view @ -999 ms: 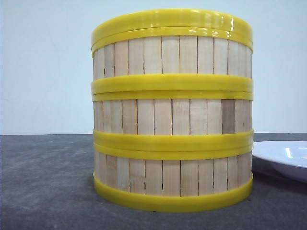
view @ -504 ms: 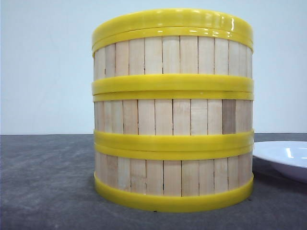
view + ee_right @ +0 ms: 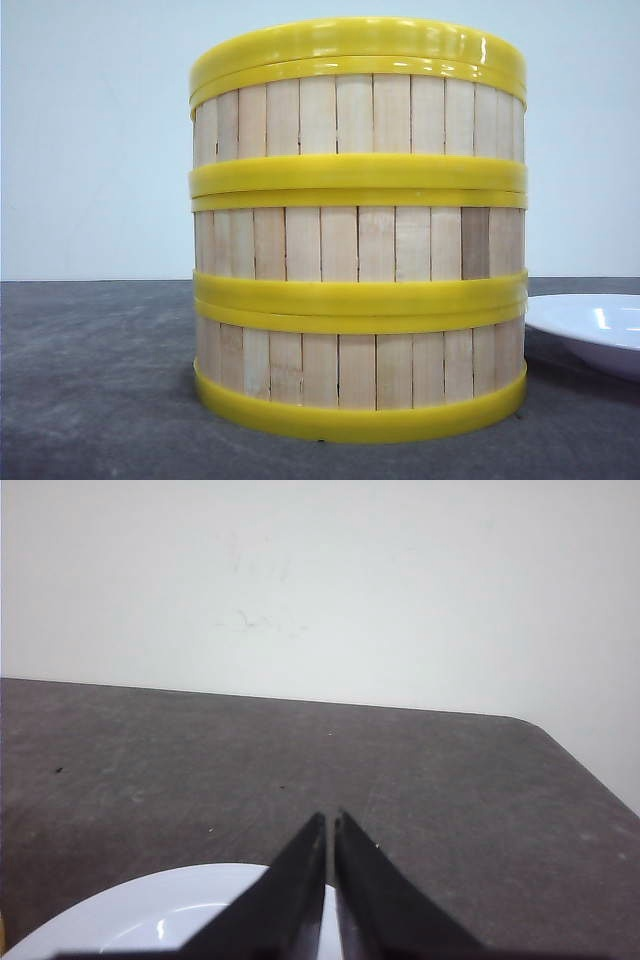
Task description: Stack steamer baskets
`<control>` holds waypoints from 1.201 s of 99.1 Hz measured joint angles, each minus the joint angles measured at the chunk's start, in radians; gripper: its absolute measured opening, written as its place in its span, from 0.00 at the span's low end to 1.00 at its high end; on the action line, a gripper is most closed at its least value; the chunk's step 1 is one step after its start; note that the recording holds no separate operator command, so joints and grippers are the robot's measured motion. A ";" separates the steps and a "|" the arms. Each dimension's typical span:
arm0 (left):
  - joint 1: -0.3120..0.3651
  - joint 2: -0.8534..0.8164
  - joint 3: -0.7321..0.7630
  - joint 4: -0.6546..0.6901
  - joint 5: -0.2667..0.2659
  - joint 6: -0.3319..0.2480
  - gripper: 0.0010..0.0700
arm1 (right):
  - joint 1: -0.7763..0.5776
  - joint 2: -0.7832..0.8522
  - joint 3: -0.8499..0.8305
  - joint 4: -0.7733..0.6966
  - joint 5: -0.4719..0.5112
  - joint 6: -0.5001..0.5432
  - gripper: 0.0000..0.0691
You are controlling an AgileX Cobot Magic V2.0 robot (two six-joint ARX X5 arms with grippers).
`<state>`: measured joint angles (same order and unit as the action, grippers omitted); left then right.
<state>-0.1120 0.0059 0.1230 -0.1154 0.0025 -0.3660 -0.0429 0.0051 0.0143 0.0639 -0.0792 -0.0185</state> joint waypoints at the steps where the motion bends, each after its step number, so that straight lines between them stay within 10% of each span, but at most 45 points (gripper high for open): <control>1: 0.005 0.001 -0.004 0.002 0.005 0.001 0.03 | 0.000 0.000 0.000 0.000 0.000 0.000 0.02; 29: 0.029 -0.001 -0.077 0.040 0.041 0.131 0.03 | 0.001 0.000 0.000 0.000 0.001 0.000 0.02; 50: 0.030 -0.001 -0.091 -0.009 -0.040 0.171 0.03 | 0.001 0.000 0.000 0.000 0.001 0.000 0.02; 119: 0.032 -0.001 -0.091 0.045 -0.082 0.190 0.03 | 0.001 0.000 0.000 0.000 0.001 0.000 0.02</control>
<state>-0.0803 0.0051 0.0322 -0.0708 -0.0795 -0.1761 -0.0422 0.0051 0.0143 0.0639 -0.0784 -0.0189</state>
